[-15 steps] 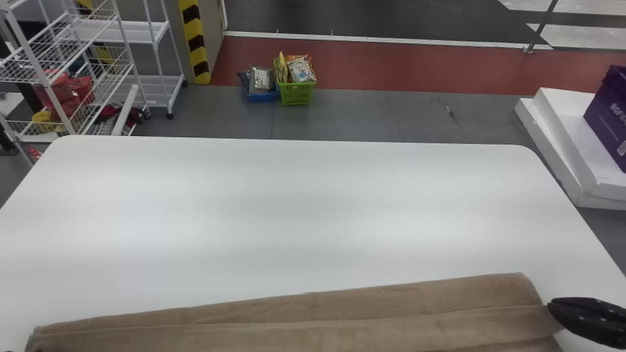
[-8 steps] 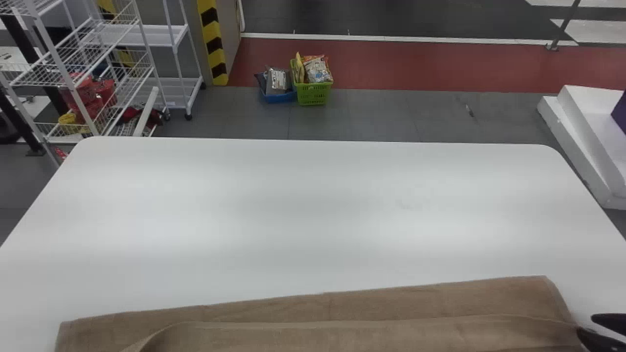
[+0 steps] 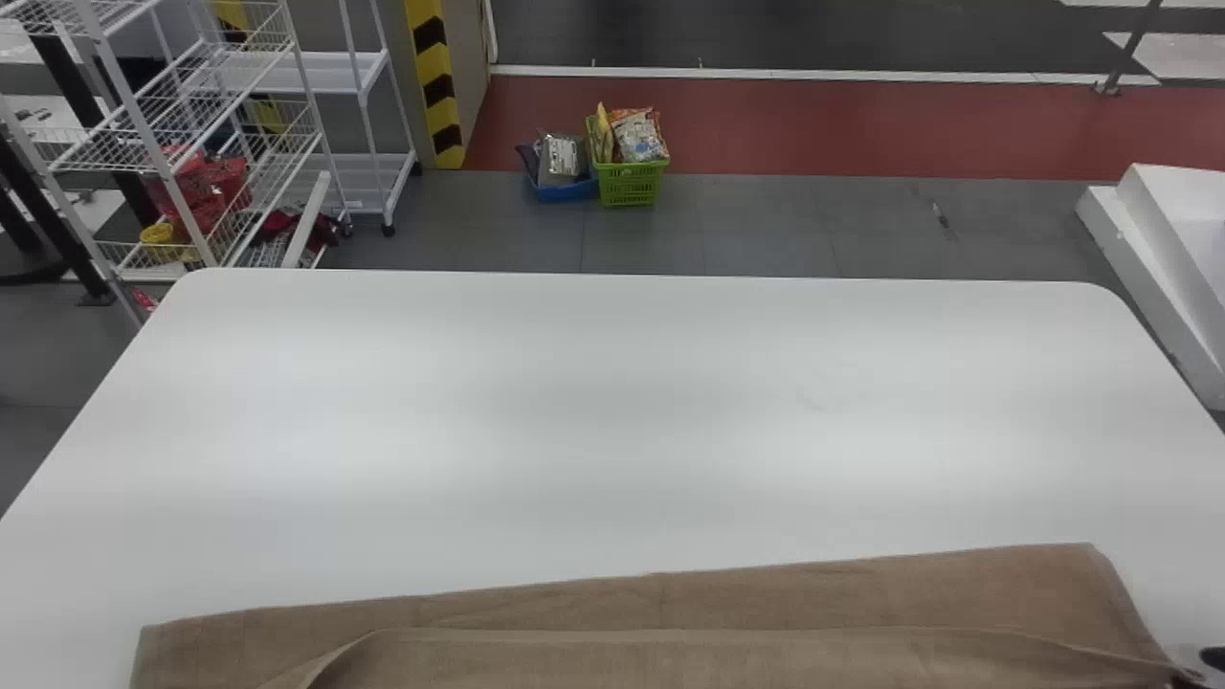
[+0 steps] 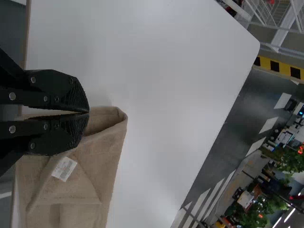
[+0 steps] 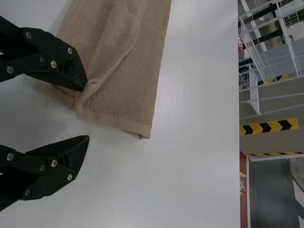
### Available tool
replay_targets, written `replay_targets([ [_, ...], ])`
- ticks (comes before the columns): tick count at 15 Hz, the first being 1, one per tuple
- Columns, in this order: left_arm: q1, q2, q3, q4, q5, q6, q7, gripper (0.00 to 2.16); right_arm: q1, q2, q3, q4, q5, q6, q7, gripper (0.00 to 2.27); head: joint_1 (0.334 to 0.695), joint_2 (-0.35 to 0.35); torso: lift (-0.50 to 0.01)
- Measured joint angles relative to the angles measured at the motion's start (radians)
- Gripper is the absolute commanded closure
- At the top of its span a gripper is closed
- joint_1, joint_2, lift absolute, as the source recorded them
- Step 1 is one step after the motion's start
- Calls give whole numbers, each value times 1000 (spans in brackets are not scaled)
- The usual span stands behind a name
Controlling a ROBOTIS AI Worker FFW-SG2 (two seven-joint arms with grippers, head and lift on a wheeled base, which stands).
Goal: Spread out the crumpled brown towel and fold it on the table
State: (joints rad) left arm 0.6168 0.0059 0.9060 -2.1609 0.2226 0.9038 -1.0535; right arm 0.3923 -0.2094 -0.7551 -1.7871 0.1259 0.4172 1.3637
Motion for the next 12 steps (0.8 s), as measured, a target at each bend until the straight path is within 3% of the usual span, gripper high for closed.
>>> replay_targets([
  [1, 0, 4, 8, 18, 5, -11, 6, 1204, 11, -6, -25, 30, -23, -35, 0, 387, 695, -20, -127],
  [2, 0, 7, 18, 25, 15, -11, 7, 539, 18, -13, -53, 56, -53, -52, 0, 252, 695, -31, -127],
  [3, 0, 8, 28, 21, 29, 7, 7, 124, 22, -17, -78, 68, -84, -55, 0, 140, 695, -66, -127],
  [6, 0, -1, 53, -54, 66, 180, 8, 87, 25, -12, -130, 69, -164, -42, 0, 124, 695, -131, -127],
  [12, -52, -6, 92, -190, 136, 635, 96, 134, 20, 85, -156, -37, -274, 36, 0, 130, 695, -167, -127],
])
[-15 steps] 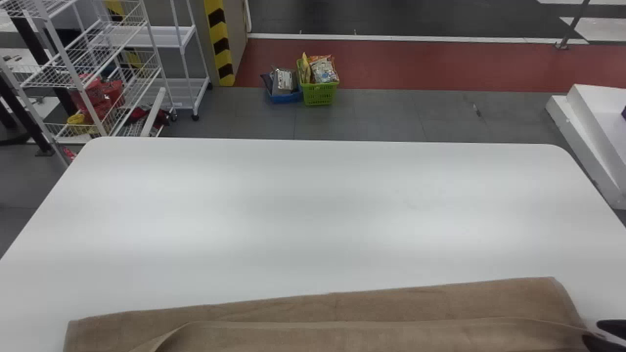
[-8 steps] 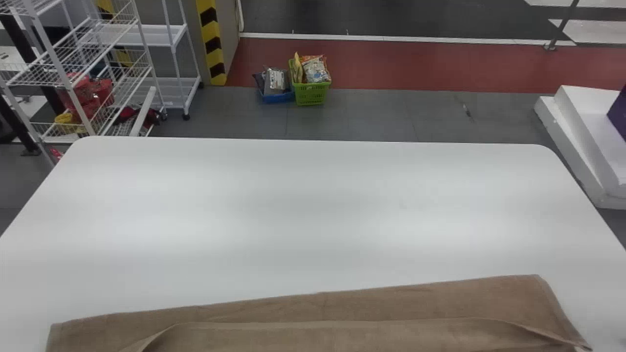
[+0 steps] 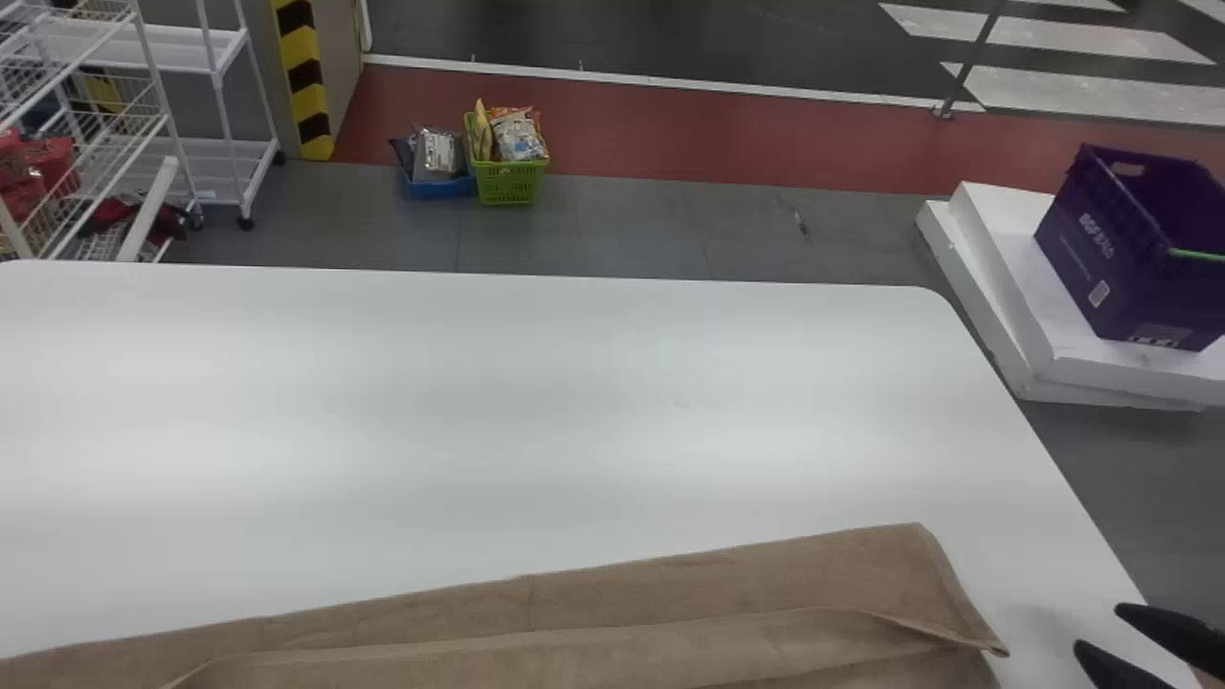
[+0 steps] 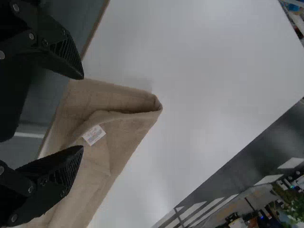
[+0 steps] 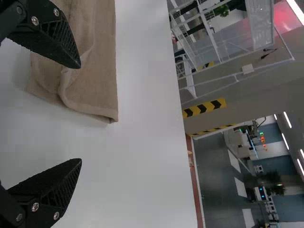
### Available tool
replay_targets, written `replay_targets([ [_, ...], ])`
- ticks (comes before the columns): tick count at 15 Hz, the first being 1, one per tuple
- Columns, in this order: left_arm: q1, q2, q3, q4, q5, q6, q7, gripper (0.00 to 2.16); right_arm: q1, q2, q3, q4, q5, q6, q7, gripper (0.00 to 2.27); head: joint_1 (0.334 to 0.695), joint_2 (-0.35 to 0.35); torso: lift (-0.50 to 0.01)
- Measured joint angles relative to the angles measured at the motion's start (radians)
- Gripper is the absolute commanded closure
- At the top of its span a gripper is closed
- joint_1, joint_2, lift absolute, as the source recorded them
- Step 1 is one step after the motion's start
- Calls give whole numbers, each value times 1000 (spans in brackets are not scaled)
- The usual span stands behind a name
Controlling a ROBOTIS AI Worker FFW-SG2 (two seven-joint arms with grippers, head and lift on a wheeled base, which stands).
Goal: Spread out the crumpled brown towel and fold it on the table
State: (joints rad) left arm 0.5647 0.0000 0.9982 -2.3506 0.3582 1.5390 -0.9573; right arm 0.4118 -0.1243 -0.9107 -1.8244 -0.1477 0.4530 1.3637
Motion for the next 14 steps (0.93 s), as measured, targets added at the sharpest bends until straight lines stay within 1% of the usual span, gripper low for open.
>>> replay_targets([
  [1, -9, 0, -4, -16, 10, 18, 26, 137, -5, 8, 5, -8, -1, 3, 0, 130, 695, -155, -127],
  [4, -20, 0, -40, -54, 20, 27, 66, 218, -22, 14, 17, -8, 9, 4, 0, 130, 695, -162, -127],
  [5, -22, 0, -58, -70, 20, 28, 84, 218, -26, 14, 19, -5, 11, 3, 0, 130, 695, -167, -127],
  [7, -22, 0, -95, -103, 20, 28, 106, 333, -36, 13, 20, 2, 16, 2, 0, 144, 695, -194, -127],
  [11, -21, 0, -151, -152, 14, 28, 141, 336, -55, 3, 29, 26, 26, -8, 0, 144, 695, -229, -127],
  [14, -13, 0, -163, -160, 10, 28, 158, 336, -64, 4, 39, 20, 18, 6, 0, 161, 695, -227, -127],
])
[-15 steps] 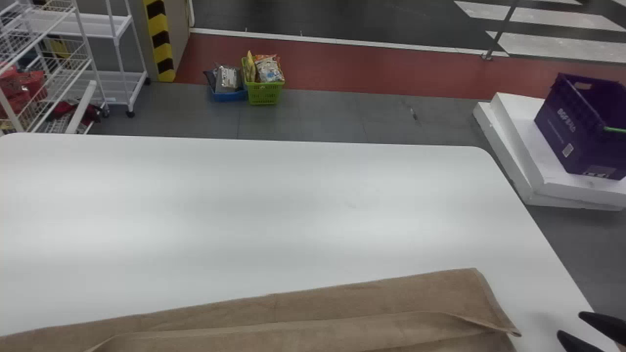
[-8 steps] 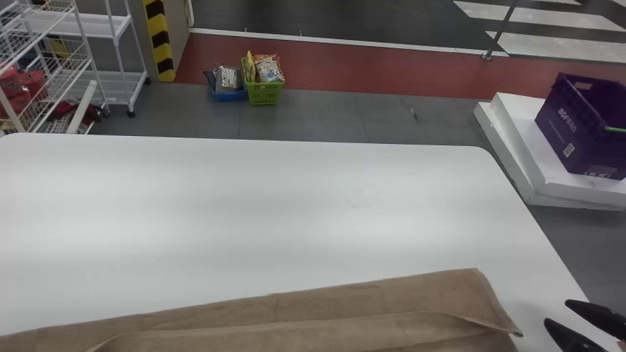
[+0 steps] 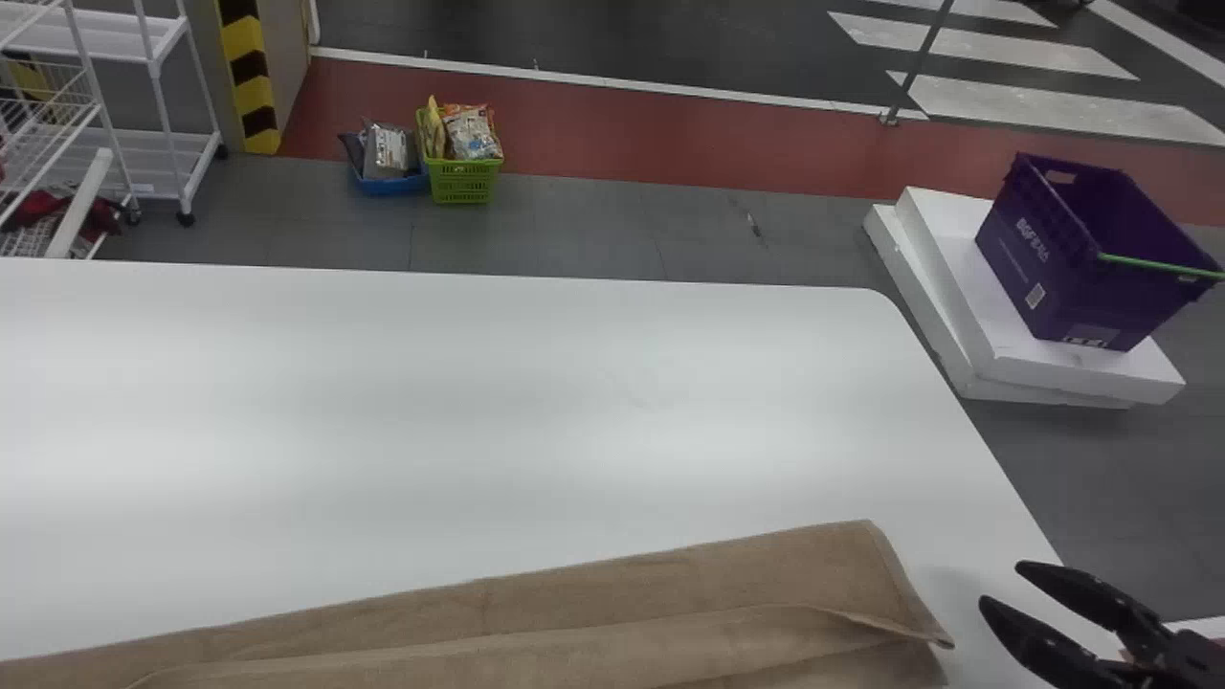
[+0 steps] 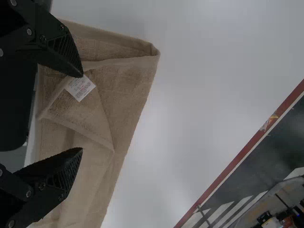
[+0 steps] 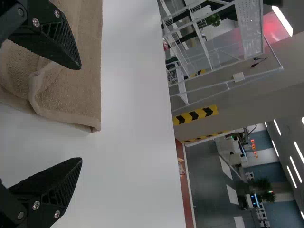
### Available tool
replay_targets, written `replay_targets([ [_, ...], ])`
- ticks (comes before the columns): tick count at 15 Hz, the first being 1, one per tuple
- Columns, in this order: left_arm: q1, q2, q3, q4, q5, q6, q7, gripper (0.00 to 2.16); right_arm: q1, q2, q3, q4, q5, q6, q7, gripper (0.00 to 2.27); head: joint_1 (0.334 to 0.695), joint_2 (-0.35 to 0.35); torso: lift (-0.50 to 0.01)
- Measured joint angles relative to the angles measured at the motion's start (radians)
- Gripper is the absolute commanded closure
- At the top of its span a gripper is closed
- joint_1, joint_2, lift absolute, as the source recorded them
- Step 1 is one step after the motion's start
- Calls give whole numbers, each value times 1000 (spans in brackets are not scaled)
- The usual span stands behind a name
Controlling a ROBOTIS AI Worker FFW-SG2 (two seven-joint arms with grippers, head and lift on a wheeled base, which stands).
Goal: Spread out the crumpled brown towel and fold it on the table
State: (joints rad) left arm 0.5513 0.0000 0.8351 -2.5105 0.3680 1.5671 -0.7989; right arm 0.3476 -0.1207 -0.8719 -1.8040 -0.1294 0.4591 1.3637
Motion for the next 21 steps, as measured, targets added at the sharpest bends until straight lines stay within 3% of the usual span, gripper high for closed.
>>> replay_targets([
  [2, 7, 0, -1, -5, 0, 0, 5, 336, -9, 15, 14, -35, -13, 47, 0, 191, 695, -205, -127],
  [8, 22, 0, -23, 13, -17, 0, 43, 410, -24, 101, 96, -186, -16, 134, 0, 191, 695, -42, -127],
  [11, 32, 0, -40, 26, -48, 0, 52, 441, -24, 116, 115, -210, -18, 142, 0, 191, 695, -6, -127],
  [13, 39, 0, -52, 27, -52, 0, 53, 1220, -24, 117, 117, -213, -18, 144, 0, 191, 695, -8, -127],
  [15, 43, 0, -64, 16, -52, 0, 65, 1625, -22, 119, 126, -213, -18, 143, 0, 191, 695, -8, -127],
  [18, 43, 0, -58, -22, -50, 0, 75, 1659, -18, 119, 139, -212, -13, 134, 0, 191, 695, 8, -127],
  [21, 15, 0, -10, -51, -45, 0, 18, 1659, -18, 119, 156, -209, -7, 129, 0, 191, 695, 25, -127],
])
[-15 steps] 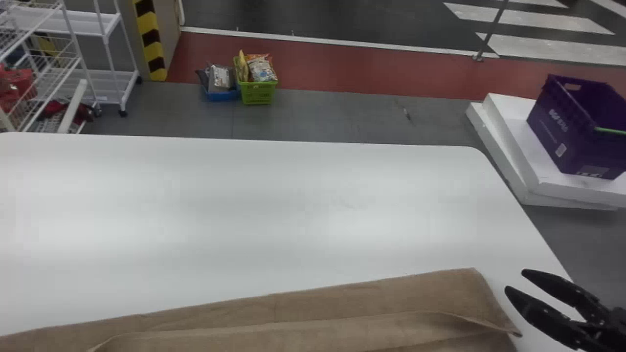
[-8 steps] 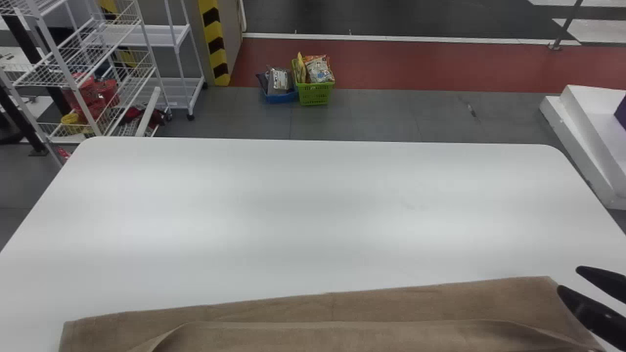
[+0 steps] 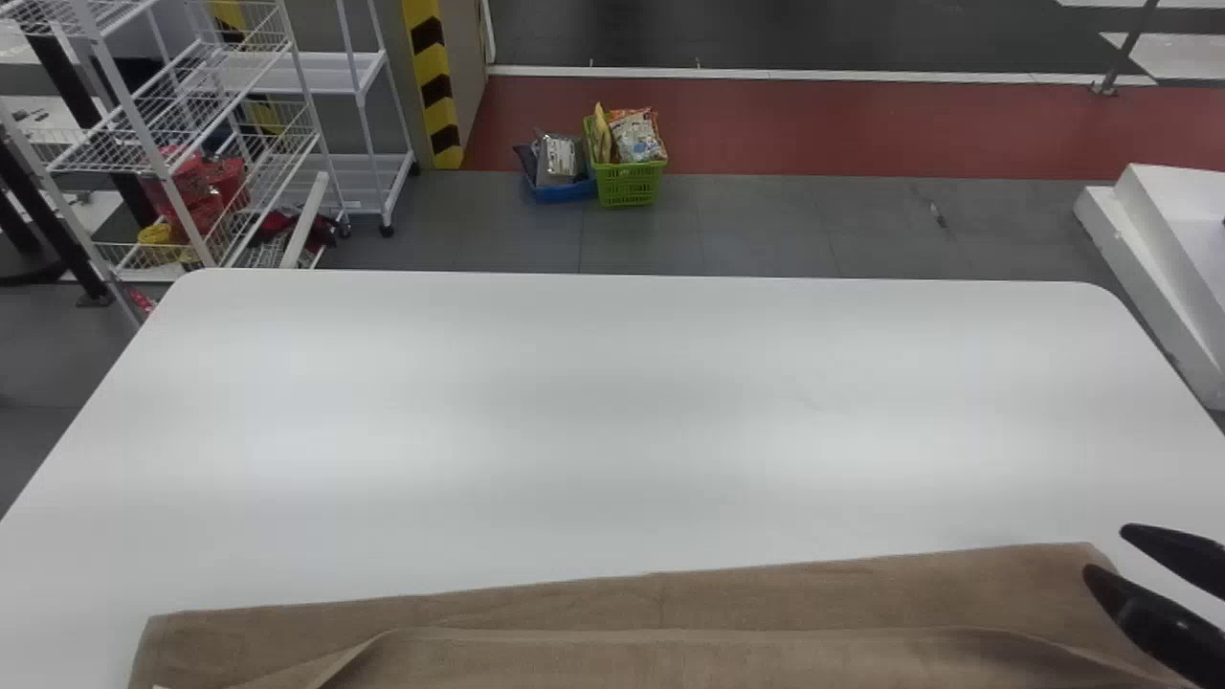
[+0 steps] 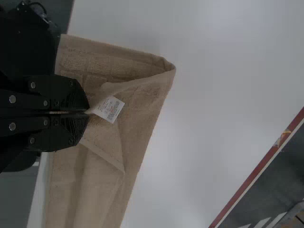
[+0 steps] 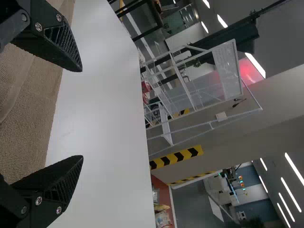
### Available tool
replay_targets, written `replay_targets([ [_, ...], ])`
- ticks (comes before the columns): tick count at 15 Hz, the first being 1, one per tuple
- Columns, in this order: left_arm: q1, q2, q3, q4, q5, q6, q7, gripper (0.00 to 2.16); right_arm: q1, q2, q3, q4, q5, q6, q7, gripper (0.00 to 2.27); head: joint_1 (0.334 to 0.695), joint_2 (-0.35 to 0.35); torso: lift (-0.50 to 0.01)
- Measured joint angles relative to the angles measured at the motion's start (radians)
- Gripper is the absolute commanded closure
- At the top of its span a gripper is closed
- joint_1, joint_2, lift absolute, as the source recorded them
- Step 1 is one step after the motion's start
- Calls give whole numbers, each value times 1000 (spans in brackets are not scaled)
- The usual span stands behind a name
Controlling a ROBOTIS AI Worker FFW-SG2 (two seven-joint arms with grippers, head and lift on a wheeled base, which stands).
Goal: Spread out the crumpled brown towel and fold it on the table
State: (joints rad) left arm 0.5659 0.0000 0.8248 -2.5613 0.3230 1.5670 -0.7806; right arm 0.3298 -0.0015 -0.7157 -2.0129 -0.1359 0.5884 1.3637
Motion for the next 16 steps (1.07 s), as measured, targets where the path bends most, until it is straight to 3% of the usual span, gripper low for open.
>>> replay_targets([
  [5, -68, 17, 46, 28, -57, 0, -101, 1656, 0, 2, 40, -2, 5, -4, 0, 191, 695, 102, -127],
  [11, -79, 91, -17, 162, -265, 0, -263, 1656, 11, 2, 57, -8, 9, -2, 0, 191, 695, 171, -127],
  [16, -81, 94, -23, 200, -300, 0, -302, 1656, 52, 2, 83, -120, -2, 108, 0, 218, 695, 219, -127],
])
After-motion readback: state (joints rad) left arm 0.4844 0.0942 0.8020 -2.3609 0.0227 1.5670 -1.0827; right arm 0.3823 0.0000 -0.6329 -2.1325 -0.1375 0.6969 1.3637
